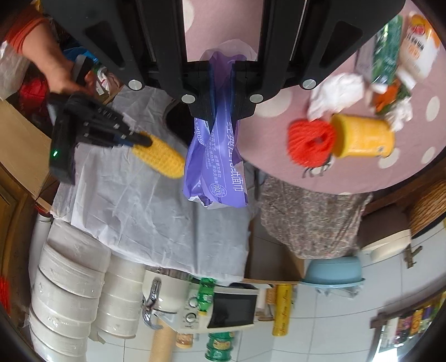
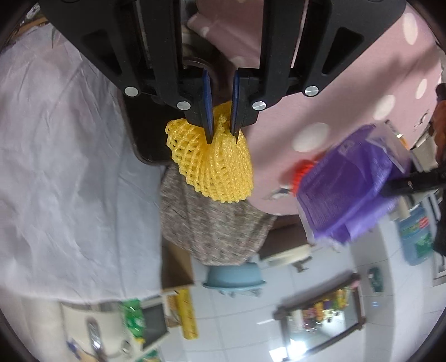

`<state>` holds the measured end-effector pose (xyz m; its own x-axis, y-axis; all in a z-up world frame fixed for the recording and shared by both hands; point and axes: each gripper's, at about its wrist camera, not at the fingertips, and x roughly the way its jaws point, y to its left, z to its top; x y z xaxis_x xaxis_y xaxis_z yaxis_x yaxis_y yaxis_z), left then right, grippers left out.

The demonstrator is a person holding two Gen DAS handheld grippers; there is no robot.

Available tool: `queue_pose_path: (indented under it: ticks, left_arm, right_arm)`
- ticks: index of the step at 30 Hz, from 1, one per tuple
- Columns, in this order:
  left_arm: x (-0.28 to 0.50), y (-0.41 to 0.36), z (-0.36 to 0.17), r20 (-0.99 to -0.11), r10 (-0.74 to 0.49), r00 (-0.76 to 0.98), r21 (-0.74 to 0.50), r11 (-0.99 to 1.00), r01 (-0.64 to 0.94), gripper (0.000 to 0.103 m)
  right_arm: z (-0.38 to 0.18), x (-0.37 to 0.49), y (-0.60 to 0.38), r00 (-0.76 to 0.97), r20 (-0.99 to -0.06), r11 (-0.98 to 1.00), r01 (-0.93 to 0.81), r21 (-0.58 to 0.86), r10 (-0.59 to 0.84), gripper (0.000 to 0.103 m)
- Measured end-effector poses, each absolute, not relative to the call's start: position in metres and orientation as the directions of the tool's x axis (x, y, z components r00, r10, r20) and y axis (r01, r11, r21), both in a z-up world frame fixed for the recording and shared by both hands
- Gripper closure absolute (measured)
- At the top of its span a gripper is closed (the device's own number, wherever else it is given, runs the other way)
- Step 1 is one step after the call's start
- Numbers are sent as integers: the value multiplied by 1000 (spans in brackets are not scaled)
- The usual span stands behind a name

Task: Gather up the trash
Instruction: 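Carry both items over the black bin and open both tools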

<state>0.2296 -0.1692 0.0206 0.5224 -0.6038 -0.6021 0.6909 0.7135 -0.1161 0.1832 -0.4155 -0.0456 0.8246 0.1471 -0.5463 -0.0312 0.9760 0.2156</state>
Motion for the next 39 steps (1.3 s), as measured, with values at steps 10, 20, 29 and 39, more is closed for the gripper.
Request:
queue_pose_path:
  ticks: [10,20,29,39]
  left_arm:
    - [277,-254,2,-655,-611,444,-181,699,692,95]
    - [333,-322,-30,-720,-555,418,-183,732,657,95]
    - [367,-383,-70,-790,-474,389,-137,754,642,95]
    - [374,-396,-92,-826,-381,415,-53,786,615,34]
  right_arm:
    - [-127,232,-454,739,-667,960,111,258,93,90]
    - [-167,265,-464,715,-697,932,210,296,61,43]
    - [-174,237,-463,714,-700,935,229,271,27,34]
    - [-165,201,-461,727,-685,956,235,177,-51,27]
